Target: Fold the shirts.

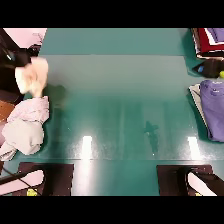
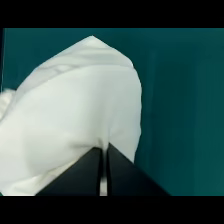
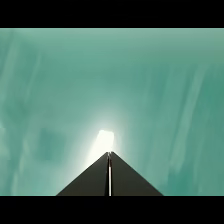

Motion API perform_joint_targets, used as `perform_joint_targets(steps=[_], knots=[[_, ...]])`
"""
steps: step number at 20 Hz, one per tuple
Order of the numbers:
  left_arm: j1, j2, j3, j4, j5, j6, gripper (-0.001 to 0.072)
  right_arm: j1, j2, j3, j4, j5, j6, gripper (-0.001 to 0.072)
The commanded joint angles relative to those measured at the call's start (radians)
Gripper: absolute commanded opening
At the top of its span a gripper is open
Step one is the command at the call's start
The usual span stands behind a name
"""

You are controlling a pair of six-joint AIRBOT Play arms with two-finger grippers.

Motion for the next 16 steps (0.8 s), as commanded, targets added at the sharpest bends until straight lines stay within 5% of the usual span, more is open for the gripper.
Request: perform_joint_targets(steps=[1, 7, 14, 16], knots=[[-0.127, 0.170, 0.197, -0.009, -0.166, 0.047, 0.0026, 0.000, 0.000, 0.137, -0.001, -0.075, 0.000, 0.0019], [-0.443, 0.222, 0.309, -0.013, -0.345, 0.045, 0.0026, 0.000, 0.000, 0.255, -0.001, -0.113, 0.000, 0.0019], [-0.713, -0.034, 0.221, -0.165, -0.378, 0.026, 0.0053, 0.000, 0.000, 0.257, -0.001, -0.074, 0.000, 0.0019], [-0.756, -0.116, 0.175, -0.200, -0.377, 0.024, 0.0654, 0.000, 0.000, 0.257, -0.001, -0.053, 0.000, 0.0019]])
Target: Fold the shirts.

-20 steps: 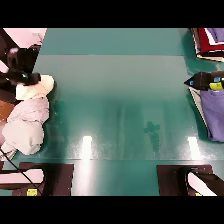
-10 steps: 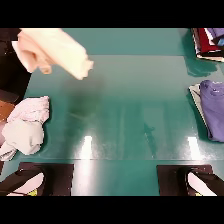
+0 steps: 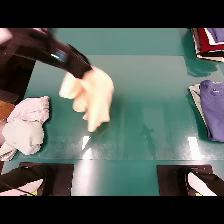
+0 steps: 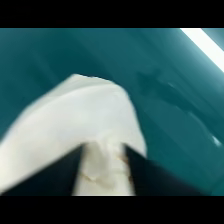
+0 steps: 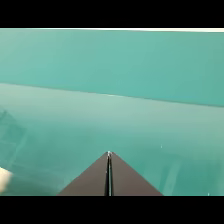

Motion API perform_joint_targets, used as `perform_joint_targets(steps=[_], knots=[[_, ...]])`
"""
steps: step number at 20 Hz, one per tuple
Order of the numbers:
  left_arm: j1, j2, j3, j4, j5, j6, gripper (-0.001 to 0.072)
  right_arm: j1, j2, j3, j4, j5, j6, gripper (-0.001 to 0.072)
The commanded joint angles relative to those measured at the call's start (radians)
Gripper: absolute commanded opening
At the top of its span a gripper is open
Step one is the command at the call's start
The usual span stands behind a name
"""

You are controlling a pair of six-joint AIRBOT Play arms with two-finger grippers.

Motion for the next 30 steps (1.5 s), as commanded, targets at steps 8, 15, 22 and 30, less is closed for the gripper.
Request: perform_joint_targets(steps=[8, 15, 22, 30], knots=[[0.118, -0.169, -0.086, 0.076, -0.042, -0.031, 0.0584, 0.000, 0.000, 0.003, -0.001, 0.056, 0.000, 0.0019], [0.420, -0.169, -0.450, -0.035, 0.149, -0.039, 0.0544, 0.000, -0.001, 0.003, -0.001, 0.081, 0.000, 0.0019], [0.556, -0.225, -0.635, -0.419, 0.423, 0.055, 0.0544, 0.001, -0.001, 0.003, 0.000, 0.080, 0.000, 0.0019], [0.534, -0.360, -0.634, -0.693, 0.501, 0.194, 0.0543, 0.001, -0.001, 0.003, 0.000, 0.086, 0.000, 0.0019]])
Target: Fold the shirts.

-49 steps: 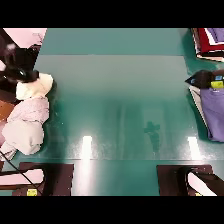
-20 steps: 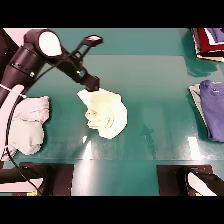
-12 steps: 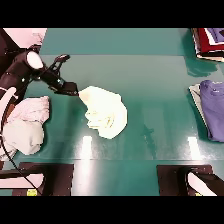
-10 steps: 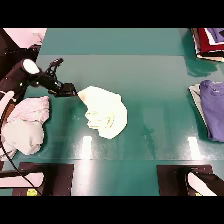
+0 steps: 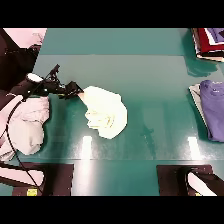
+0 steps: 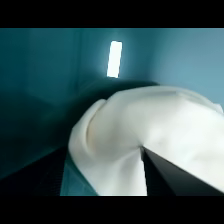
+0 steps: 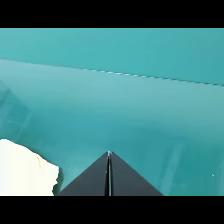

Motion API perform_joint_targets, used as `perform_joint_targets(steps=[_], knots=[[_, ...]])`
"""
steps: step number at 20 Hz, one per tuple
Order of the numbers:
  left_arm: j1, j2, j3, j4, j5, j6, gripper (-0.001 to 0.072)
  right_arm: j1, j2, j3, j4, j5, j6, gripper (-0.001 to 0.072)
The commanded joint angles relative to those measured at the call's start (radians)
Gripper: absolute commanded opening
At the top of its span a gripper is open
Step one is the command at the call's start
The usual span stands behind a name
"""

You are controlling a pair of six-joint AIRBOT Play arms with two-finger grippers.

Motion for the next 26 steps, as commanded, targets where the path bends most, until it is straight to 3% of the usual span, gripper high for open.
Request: perform_joint_targets(steps=[1, 2, 3, 4, 6, 9, 11, 12, 14, 17, 19, 23, 24, 26], knots=[[-0.023, -0.034, 0.000, -0.088, 0.055, 0.050, 0.0542, 0.001, -0.002, 0.001, 0.001, 0.014, 0.000, 0.0019], [-0.032, -0.034, 0.003, -0.089, 0.072, 0.051, 0.0472, 0.001, -0.005, 0.001, 0.000, 0.033, 0.000, 0.0019], [-0.035, -0.034, 0.014, -0.089, 0.073, 0.051, 0.0192, 0.001, -0.011, 0.000, 0.002, 0.061, 0.000, 0.0019], [-0.034, -0.034, 0.035, -0.088, 0.060, 0.053, 0.0032, 0.001, -0.022, -0.004, 0.003, 0.108, 0.001, 0.0019], [-0.022, -0.024, 0.097, -0.063, -0.004, 0.055, 0.0026, 0.017, -0.035, -0.066, 0.001, 0.187, 0.029, 0.0019], [-0.018, 0.041, 0.175, 0.042, -0.026, 0.055, 0.0025, 0.096, -0.035, -0.306, 0.003, 0.177, 0.079, 0.0036], [-0.018, 0.097, 0.212, 0.077, -0.034, 0.074, 0.0026, 0.193, -0.035, -0.526, 0.005, 0.065, 0.108, 0.0510], [-0.018, 0.120, 0.224, 0.078, -0.045, 0.090, 0.0026, 0.252, -0.046, -0.637, 0.025, -0.029, 0.128, 0.0593], [-0.018, 0.156, 0.226, 0.078, -0.058, 0.100, 0.0026, 0.359, -0.110, -0.797, 0.138, -0.222, 0.126, 0.0593], [-0.018, 0.167, 0.226, 0.085, -0.128, 0.121, 0.0026, 0.482, -0.261, -0.865, 0.307, -0.439, 0.065, 0.0593], [-0.018, 0.167, 0.226, 0.091, -0.156, 0.124, 0.0027, 0.531, -0.364, -0.826, 0.396, -0.489, 0.017, 0.0593], [-0.018, 0.167, 0.226, 0.117, -0.176, 0.123, 0.0027, 0.589, -0.527, -0.670, 0.393, -0.468, 0.018, 0.0572], [-0.018, 0.167, 0.226, 0.117, -0.180, 0.124, 0.0027, 0.597, -0.560, -0.635, 0.394, -0.465, 0.018, 0.0555], [-0.018, 0.167, 0.226, 0.119, -0.182, 0.124, 0.0027, 0.607, -0.610, -0.576, 0.393, -0.447, 0.018, 0.0365]])
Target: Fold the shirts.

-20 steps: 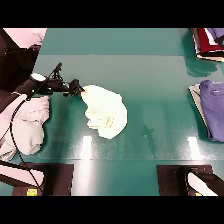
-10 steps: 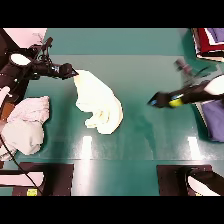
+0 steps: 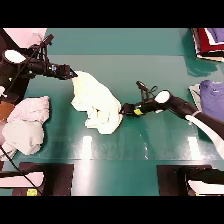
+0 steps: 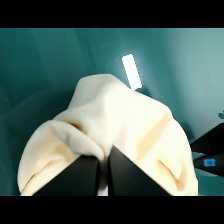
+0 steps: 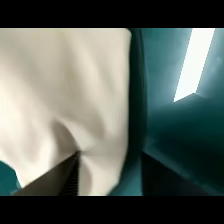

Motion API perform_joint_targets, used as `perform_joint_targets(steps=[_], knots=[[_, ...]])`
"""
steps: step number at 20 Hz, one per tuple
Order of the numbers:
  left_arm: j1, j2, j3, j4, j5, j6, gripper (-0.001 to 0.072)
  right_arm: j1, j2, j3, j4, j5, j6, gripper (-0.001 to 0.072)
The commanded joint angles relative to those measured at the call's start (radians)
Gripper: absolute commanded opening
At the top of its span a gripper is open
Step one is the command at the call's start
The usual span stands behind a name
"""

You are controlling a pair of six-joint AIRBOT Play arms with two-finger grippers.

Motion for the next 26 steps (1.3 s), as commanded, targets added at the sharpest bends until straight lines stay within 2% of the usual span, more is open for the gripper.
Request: perform_joint_targets(steps=[1, 3, 7, 12, 17, 21, 26], knots=[[0.000, 0.002, 0.001, 0.010, -0.024, 0.003, 0.0027, 0.033, -0.105, 0.101, 0.019, 0.013, -0.007, 0.0261], [0.000, 0.002, 0.001, 0.010, -0.045, 0.008, 0.0027, 0.032, -0.114, 0.117, 0.011, 0.014, -0.009, 0.0013], [0.010, 0.043, 0.014, 0.027, -0.051, 0.021, 0.0026, -0.011, -0.041, 0.117, -0.076, 0.027, 0.001, 0.0016], [0.089, 0.201, 0.146, 0.036, -0.121, 0.021, 0.0026, -0.181, 0.251, 0.148, -0.166, 0.058, 0.022, 0.0016], [0.089, 0.367, 0.327, 0.004, -0.243, 0.021, 0.0026, -0.293, 0.436, 0.407, -0.281, 0.182, 0.022, 0.0016], [0.089, 0.484, 0.431, -0.002, -0.332, 0.021, 0.0026, -0.304, 0.506, 0.603, -0.352, 0.306, 0.023, 0.0016], [0.089, 0.565, 0.466, 0.002, -0.384, 0.020, 0.0026, -0.304, 0.540, 0.739, -0.357, 0.472, 0.068, 0.0016]])
